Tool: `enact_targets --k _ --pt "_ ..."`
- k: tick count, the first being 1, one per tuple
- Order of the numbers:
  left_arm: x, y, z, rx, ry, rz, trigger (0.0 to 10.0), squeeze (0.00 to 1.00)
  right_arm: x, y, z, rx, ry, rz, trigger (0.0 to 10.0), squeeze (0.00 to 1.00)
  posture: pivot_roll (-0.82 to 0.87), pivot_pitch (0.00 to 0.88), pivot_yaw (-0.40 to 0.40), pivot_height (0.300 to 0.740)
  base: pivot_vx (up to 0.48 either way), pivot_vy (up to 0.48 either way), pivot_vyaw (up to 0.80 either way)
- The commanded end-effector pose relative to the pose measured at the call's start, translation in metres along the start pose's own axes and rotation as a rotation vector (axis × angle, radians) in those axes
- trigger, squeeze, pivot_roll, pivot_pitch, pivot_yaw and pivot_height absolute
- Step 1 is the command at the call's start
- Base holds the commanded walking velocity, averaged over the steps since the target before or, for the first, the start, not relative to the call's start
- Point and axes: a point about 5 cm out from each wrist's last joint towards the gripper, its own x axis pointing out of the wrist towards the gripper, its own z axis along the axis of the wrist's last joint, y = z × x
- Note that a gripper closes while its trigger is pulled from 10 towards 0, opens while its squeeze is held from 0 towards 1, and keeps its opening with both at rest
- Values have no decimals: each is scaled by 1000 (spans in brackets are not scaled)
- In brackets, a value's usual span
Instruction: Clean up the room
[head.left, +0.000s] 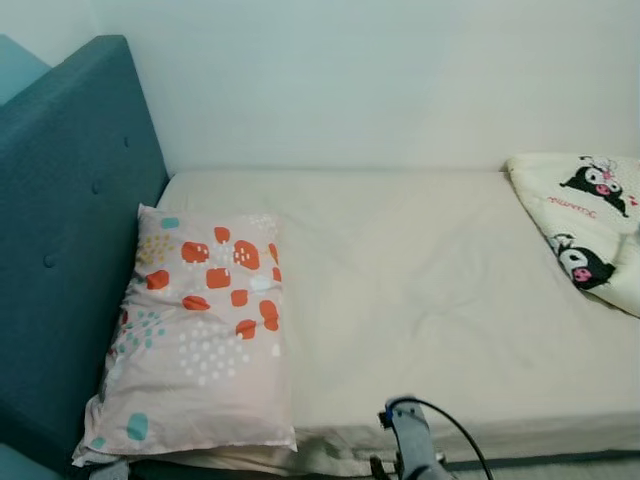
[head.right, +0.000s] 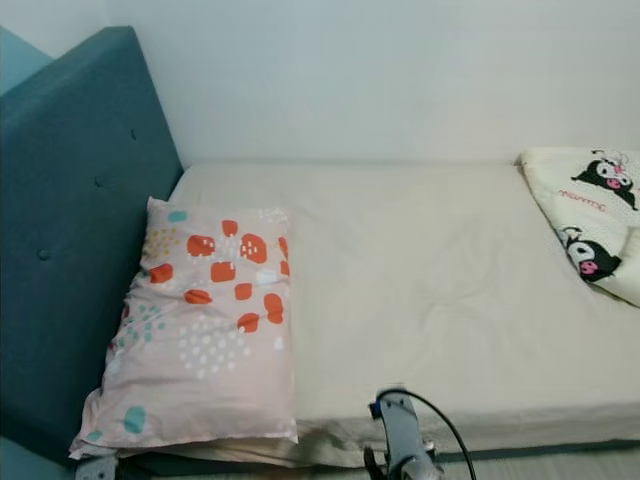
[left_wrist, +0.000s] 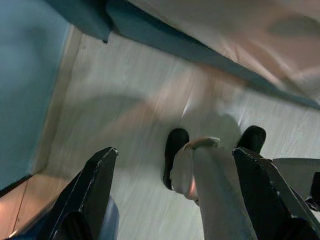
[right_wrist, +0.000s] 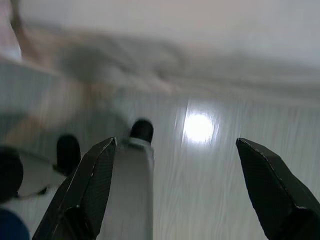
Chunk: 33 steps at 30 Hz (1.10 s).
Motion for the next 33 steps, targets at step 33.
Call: enact_targets --k 33 --pt "-4 7 -19 124 95 -42 10000 0 -18 -34 -61 32 165 -82 10000 0 -47 71 -42 740 0 -480 0"
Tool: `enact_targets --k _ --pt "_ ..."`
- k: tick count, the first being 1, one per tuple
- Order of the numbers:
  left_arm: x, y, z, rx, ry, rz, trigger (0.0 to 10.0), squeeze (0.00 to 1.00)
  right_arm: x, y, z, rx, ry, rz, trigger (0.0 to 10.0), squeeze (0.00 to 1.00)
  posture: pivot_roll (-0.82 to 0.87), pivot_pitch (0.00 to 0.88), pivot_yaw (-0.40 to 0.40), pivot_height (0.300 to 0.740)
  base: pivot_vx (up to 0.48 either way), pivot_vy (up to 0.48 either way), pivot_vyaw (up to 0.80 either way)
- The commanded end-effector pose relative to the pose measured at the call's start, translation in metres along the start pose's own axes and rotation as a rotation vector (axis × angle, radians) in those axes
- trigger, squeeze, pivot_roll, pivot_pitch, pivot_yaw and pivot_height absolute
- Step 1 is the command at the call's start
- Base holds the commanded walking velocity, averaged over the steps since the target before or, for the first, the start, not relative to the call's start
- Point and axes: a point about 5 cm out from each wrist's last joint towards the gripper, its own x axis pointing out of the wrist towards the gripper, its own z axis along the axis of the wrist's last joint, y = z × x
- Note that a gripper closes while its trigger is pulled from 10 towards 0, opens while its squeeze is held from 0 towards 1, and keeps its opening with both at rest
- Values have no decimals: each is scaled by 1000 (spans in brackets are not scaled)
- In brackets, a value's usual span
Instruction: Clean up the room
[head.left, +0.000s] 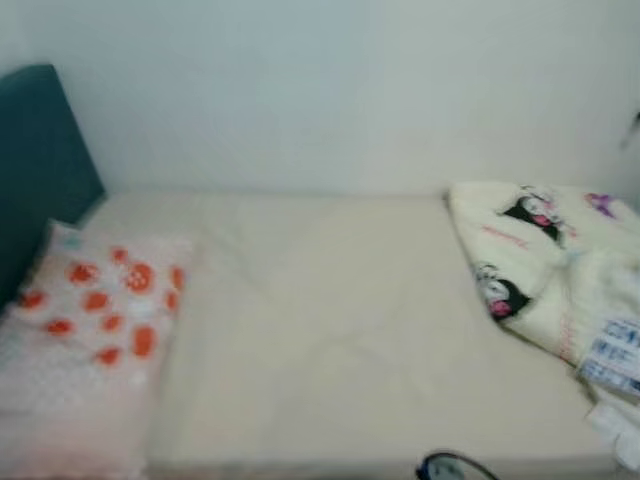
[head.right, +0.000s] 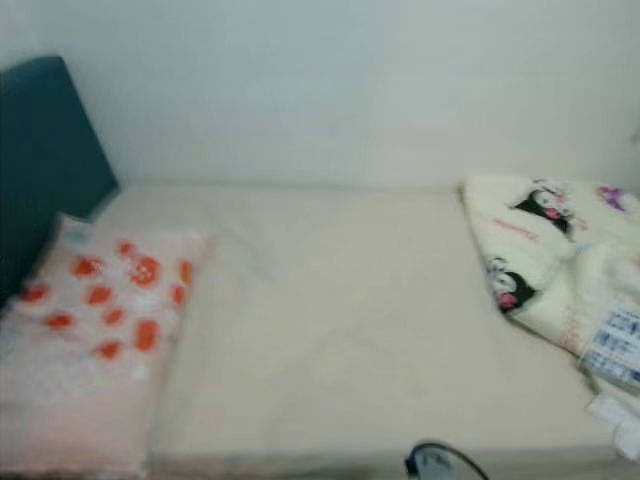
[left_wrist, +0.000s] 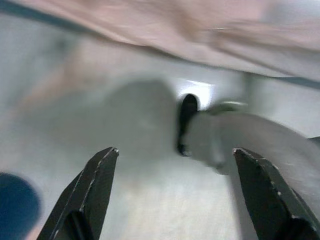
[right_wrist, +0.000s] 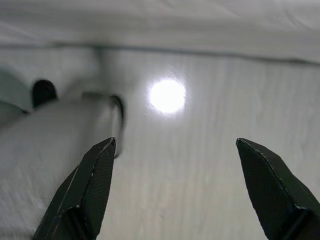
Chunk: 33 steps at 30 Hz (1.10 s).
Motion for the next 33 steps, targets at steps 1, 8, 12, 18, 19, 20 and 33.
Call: enact_targets --k 1,8,12,18,19,20,33 --pt "1 -5 -3 11 12 -10 10000 0 -1 -8 -1 -7 -3 -11 10000 0 -47 71 -42 740 0 -480 0" --pt "5 -18 3 21 3 -29 10000 0 -1 -10 2 10 -13 -20 10000 0 -51 73 -39 740 0 -480 0" --pt "5 -22 4 26 -1 -38 10000 0 1 -1 11 18 -31 -15 10000 0 -52 73 -38 740 0 -480 0" --pt "4 -21 2 27 -6 -47 10000 0 5 33 29 11 -54 15 10000 0 -46 74 -38 740 0 -480 0" --pt "4 -21 2 27 -6 -47 10000 0 5 33 29 11 -54 15 10000 0 -46 74 -38 740 0 -480 0" --pt "3 -16 1 26 -7 -45 10000 0 5 42 31 11 -57 24 10000 0 -45 73 -39 740 0 -480 0" --pt "-1 8 5 21 1 -12 10000 0 5 45 41 13 -72 25 10000 0 -43 75 -39 740 0 -480 0"
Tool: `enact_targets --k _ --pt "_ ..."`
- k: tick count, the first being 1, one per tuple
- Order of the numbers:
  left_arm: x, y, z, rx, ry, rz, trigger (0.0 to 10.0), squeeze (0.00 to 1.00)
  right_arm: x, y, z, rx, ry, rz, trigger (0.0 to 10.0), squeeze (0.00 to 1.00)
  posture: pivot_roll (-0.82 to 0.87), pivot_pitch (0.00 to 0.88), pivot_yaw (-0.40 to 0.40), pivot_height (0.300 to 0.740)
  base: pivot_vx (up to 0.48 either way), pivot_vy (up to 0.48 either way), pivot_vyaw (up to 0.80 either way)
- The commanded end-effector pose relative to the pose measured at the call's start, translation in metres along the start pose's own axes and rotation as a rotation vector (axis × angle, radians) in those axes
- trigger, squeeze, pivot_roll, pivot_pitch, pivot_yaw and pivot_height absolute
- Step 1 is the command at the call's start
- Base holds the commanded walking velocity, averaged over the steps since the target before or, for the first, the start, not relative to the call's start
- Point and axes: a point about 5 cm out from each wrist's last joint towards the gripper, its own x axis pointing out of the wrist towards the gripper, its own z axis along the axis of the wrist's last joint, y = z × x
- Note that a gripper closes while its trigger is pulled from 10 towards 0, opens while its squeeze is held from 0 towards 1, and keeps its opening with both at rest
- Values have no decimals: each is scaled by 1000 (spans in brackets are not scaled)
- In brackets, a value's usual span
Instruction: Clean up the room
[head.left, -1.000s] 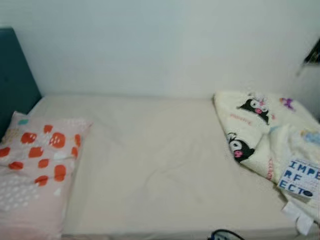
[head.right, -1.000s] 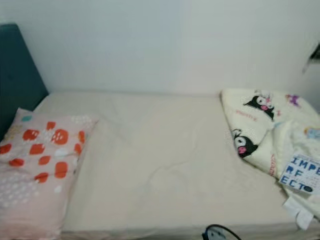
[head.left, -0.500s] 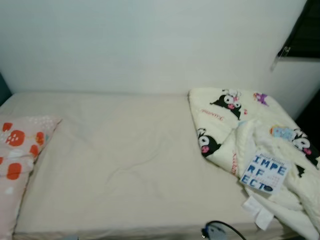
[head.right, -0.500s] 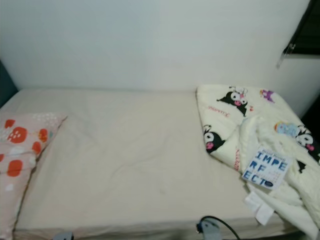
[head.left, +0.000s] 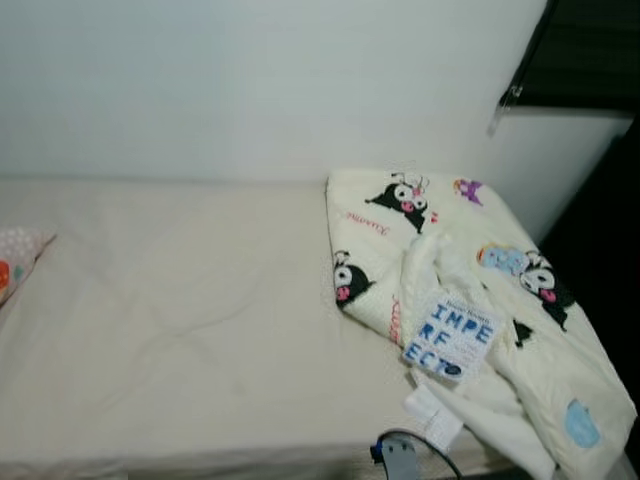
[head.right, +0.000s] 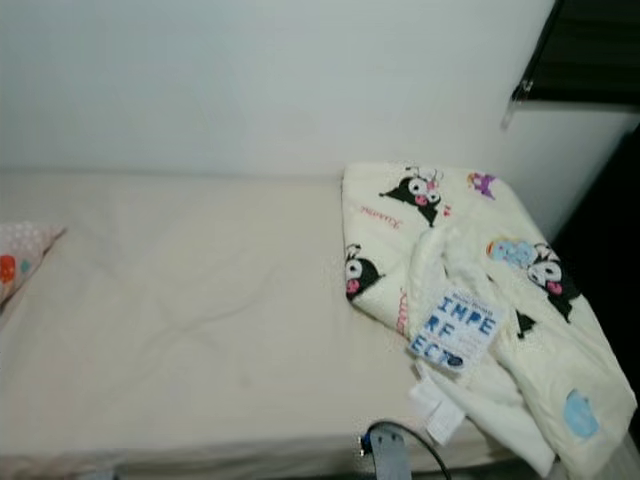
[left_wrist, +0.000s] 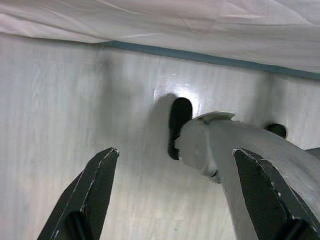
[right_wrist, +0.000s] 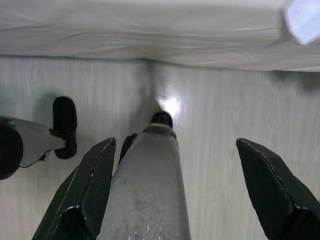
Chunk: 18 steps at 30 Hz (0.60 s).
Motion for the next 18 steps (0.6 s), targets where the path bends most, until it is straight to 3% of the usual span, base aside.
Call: enact_targets --k 1,9,18 --pt "0 -3 -10 -1 43 0 10000 0 0 -9 -3 13 13 -19 10000 0 -45 76 -38 740 0 -480 0" --pt "4 -26 -13 12 54 -26 10000 0 -1 -26 1 20 -11 -42 10000 0 -51 73 -36 740 0 -480 0" --pt "6 -33 -14 15 57 -33 10000 0 -4 -35 -11 38 -6 -50 10000 0 -50 74 -35 740 0 -480 0"
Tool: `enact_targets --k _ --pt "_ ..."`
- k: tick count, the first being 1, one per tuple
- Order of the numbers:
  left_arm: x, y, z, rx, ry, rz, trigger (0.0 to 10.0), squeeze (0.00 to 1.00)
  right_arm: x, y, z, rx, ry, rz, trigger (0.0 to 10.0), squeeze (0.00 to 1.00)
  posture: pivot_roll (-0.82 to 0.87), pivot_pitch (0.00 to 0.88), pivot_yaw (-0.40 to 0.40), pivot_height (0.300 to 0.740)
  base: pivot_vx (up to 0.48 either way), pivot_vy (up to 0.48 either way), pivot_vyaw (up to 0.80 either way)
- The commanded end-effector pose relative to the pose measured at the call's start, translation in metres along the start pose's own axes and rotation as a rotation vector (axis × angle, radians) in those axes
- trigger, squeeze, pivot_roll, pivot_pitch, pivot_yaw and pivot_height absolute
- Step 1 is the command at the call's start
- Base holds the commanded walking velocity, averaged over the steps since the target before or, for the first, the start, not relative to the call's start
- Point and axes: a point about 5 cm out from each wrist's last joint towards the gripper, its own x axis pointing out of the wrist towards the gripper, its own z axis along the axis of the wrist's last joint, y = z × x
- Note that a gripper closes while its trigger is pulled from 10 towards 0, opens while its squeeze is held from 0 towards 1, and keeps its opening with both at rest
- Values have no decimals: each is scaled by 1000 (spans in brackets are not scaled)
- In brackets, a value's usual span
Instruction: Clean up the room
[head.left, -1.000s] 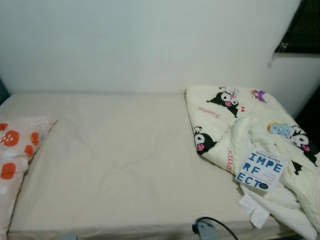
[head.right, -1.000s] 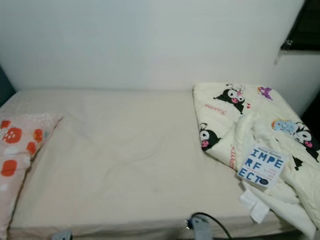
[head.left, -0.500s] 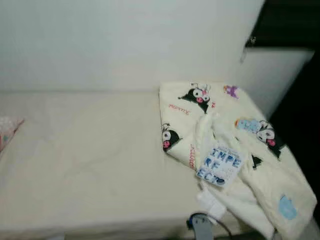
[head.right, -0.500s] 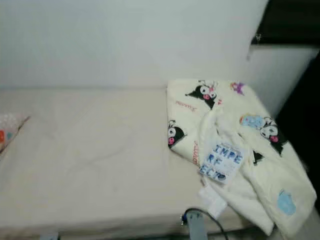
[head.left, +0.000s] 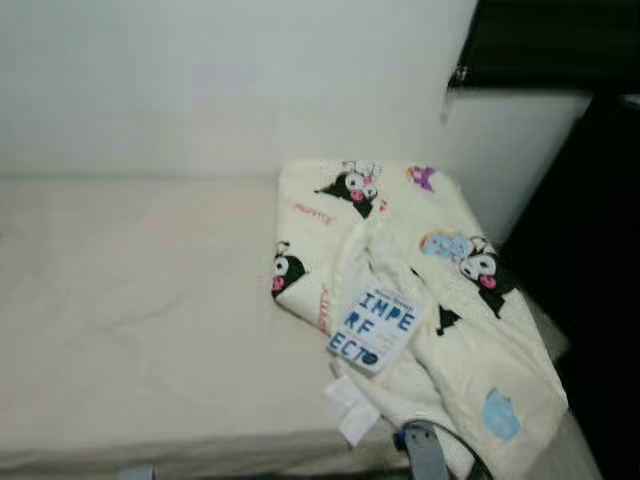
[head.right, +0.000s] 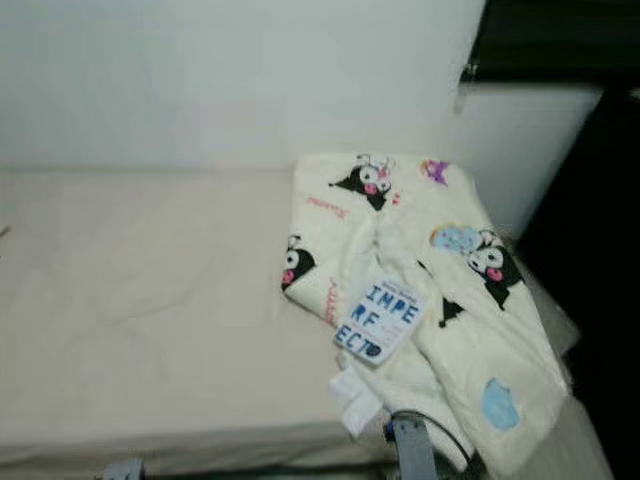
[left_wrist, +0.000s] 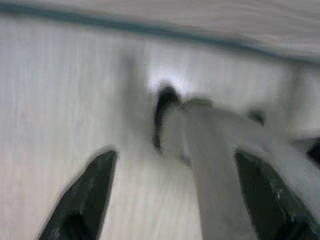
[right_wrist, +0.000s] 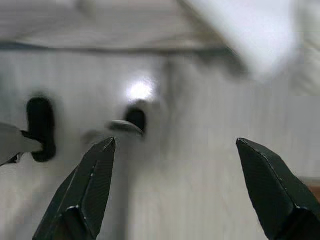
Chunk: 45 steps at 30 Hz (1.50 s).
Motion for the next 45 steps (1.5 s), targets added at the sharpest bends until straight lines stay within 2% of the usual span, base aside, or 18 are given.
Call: enact_targets --k 1,3,9,12,18,29,33,38,42,45 --pt "-1 1 -5 13 21 5 10000 0 0 4 3 18 -18 14 10000 0 -50 74 -35 740 0 -480 0" --pt "-1 0 -5 12 21 4 10000 0 0 4 4 21 -22 14 10000 0 -50 74 -35 740 0 -480 0" --pt "-1 2 -4 7 16 24 10000 0 3 4 32 -9 -102 18 10000 0 -56 81 -33 740 0 -472 0" --pt "-1 3 -3 -15 9 33 10000 0 3 9 52 -23 -161 34 10000 0 -56 81 -34 740 0 0 0" --pt "-1 4 -3 -12 10 40 10000 0 2 18 74 -23 -232 66 10000 0 -56 78 -33 740 0 0 0" --pt "-1 5 -5 -9 11 45 10000 0 0 27 90 -39 -300 100 10000 0 -61 79 -30 740 0 0 0" --pt "-2 5 -5 -3 11 41 10000 0 -3 34 104 -13 -368 176 10000 0 -65 81 -29 740 0 0 0" --pt "-2 5 -6 2 12 39 10000 0 -5 37 111 -20 -404 206 10000 0 -66 83 -30 740 0 0 0" --pt "-2 5 -6 5 11 37 10000 0 -9 43 126 -72 -474 273 10000 0 -67 82 -34 740 0 0 316" --pt "-2 5 -6 1 9 36 10000 0 -10 43 130 -72 -488 281 10000 0 -66 81 -35 740 0 0 673"
